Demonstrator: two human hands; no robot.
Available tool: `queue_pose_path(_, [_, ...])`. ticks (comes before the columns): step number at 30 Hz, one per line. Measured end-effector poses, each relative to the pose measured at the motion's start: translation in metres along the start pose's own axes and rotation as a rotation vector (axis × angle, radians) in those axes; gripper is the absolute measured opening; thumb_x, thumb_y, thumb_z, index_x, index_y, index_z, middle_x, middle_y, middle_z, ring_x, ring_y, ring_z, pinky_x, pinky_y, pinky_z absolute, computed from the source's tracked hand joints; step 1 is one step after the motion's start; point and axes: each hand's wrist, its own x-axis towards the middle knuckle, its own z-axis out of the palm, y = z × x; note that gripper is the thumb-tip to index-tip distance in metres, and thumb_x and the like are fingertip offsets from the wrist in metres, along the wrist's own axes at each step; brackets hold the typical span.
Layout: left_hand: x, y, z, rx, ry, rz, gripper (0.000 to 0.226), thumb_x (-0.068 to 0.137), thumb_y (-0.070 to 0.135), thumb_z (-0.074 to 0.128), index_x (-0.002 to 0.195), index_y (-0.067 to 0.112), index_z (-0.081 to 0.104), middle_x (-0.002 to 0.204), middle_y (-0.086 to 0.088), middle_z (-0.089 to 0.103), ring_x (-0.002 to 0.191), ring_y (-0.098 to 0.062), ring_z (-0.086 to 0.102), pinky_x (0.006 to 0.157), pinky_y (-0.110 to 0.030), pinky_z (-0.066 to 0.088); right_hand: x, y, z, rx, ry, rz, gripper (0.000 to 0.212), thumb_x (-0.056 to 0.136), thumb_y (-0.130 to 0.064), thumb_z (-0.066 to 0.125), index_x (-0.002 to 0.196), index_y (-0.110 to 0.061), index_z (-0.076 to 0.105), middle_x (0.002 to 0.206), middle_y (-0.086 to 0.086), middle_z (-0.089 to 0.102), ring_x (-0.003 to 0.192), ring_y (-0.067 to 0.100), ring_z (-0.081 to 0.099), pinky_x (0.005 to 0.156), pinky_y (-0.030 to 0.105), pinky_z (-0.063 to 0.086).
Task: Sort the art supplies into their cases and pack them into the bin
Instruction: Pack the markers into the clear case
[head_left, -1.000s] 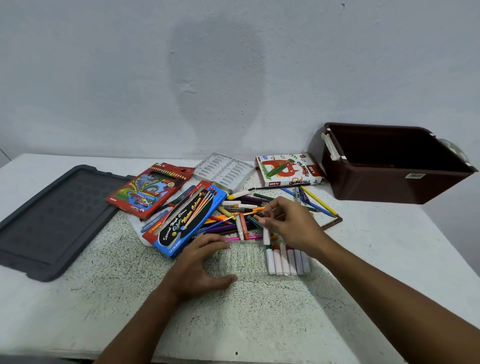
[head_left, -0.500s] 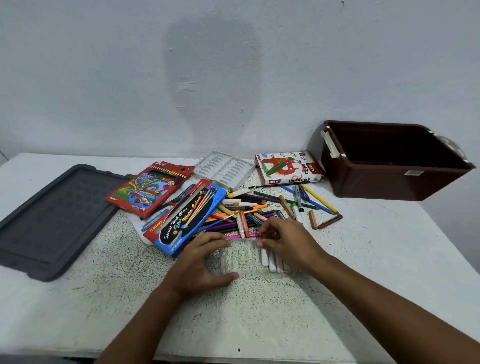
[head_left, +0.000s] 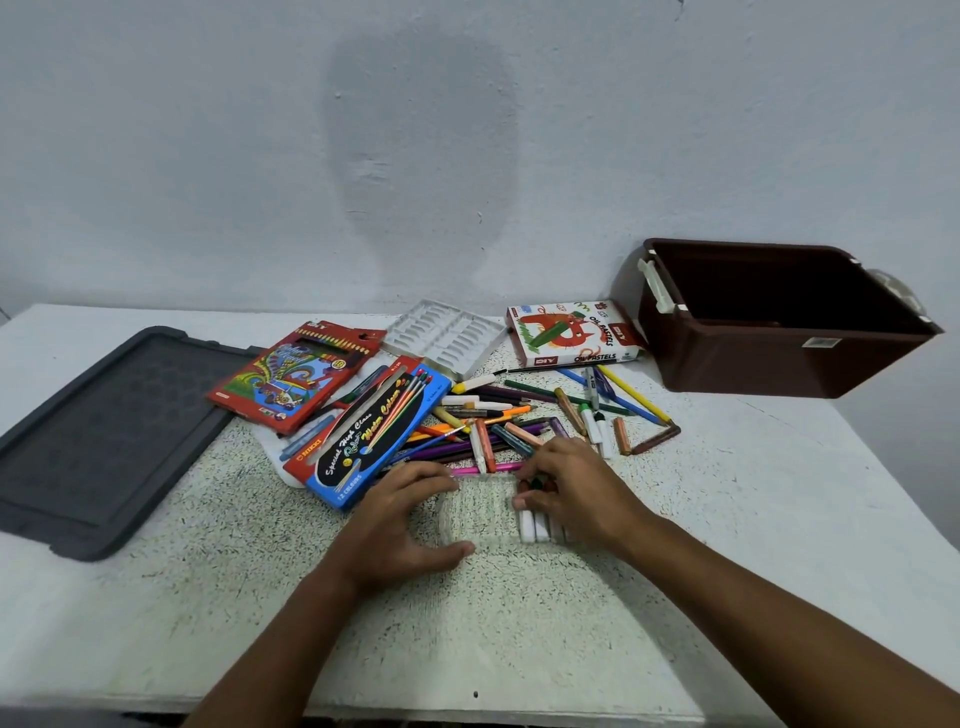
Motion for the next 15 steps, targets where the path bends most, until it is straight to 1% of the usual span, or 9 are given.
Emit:
queue_pose_path(4, [0.0,0.0,0.0,0.0,-0.003,-0.002,0.072,0.063,0.066,0.075,0.12,0.023,0.064,0.124,0.015,0.055,0.119,-0.001,0.049,0.099,-0.031,0.047,0.0,0.0,0.0,-0.003,-0.008,-0.012,0.03,0.081,-0.04,0.072,0.104,-0.021,0.07,0.108,-0.006,0.056,0.106,0.012,0.042,0.088,0.027,0.038])
queue_pose_path(6, [0.001,0.0,0.0,-0.004,0.001,0.003,0.071,0.063,0.065,0.076,0.12,0.022,0.065,0.123,0.015,0.056,0.118,0.0,0.05,0.099,-0.029,0.047,0.0,0.002,0.0,0.018,-0.015,-0.016,0.025,0.082,-0.04,0.071,0.1,-0.022,0.069,0.103,-0.008,0.055,0.102,0.01,0.045,0.086,0.028,0.042])
queue_pose_path(8, [0.0,0.001,0.0,-0.01,0.0,0.005,0.071,0.064,0.063,0.077,0.119,0.021,0.065,0.123,0.015,0.056,0.118,0.0,0.049,0.099,-0.028,0.047,0.003,0.004,-0.003,0.072,0.019,0.011,0.018,0.087,-0.036,0.067,0.097,-0.022,0.067,0.101,-0.009,0.056,0.095,0.007,0.051,0.083,0.026,0.048])
queue_pose_path(10, [0.0,0.001,0.0,-0.01,-0.001,0.005,0.071,0.064,0.063,0.076,0.12,0.021,0.065,0.123,0.014,0.056,0.118,0.001,0.049,0.099,-0.027,0.046,0.01,0.008,-0.011,0.167,0.116,0.103,0.013,0.092,-0.028,0.062,0.1,-0.019,0.066,0.101,-0.005,0.061,0.086,0.005,0.059,0.075,0.022,0.053])
queue_pose_path(11, [0.0,0.001,0.0,-0.008,-0.002,0.004,0.071,0.064,0.064,0.076,0.12,0.022,0.064,0.124,0.015,0.055,0.119,0.001,0.049,0.099,-0.028,0.046,0.016,0.014,-0.015,0.164,0.174,0.165,0.013,0.093,-0.024,0.061,0.103,-0.018,0.065,0.102,-0.003,0.062,0.084,0.006,0.061,0.072,0.021,0.054])
queue_pose_path(13, [0.0,0.001,0.0,-0.006,-0.004,-0.001,0.072,0.064,0.065,0.075,0.121,0.023,0.064,0.124,0.015,0.055,0.119,0.001,0.048,0.1,-0.028,0.046,0.027,0.031,-0.023,0.004,0.255,0.298,0.019,0.093,-0.02,0.061,0.112,-0.016,0.063,0.108,0.003,0.063,0.091,0.015,0.06,0.075,0.029,0.052])
queue_pose_path(14, [0.0,0.001,0.0,-0.006,-0.007,-0.004,0.072,0.064,0.066,0.074,0.121,0.023,0.064,0.124,0.016,0.055,0.119,0.001,0.048,0.1,-0.028,0.046,0.031,0.041,-0.027,-0.07,0.26,0.364,0.021,0.092,-0.02,0.061,0.113,-0.016,0.062,0.11,0.006,0.062,0.095,0.02,0.059,0.076,0.033,0.05])
queue_pose_path(15, [0.0,0.001,0.0,-0.006,-0.009,-0.005,0.073,0.064,0.066,0.074,0.121,0.023,0.063,0.124,0.016,0.054,0.119,0.001,0.048,0.1,-0.028,0.046,0.034,0.048,-0.031,-0.114,0.246,0.42,0.022,0.091,-0.02,0.062,0.113,-0.015,0.062,0.112,0.008,0.061,0.097,0.023,0.057,0.076,0.033,0.046])
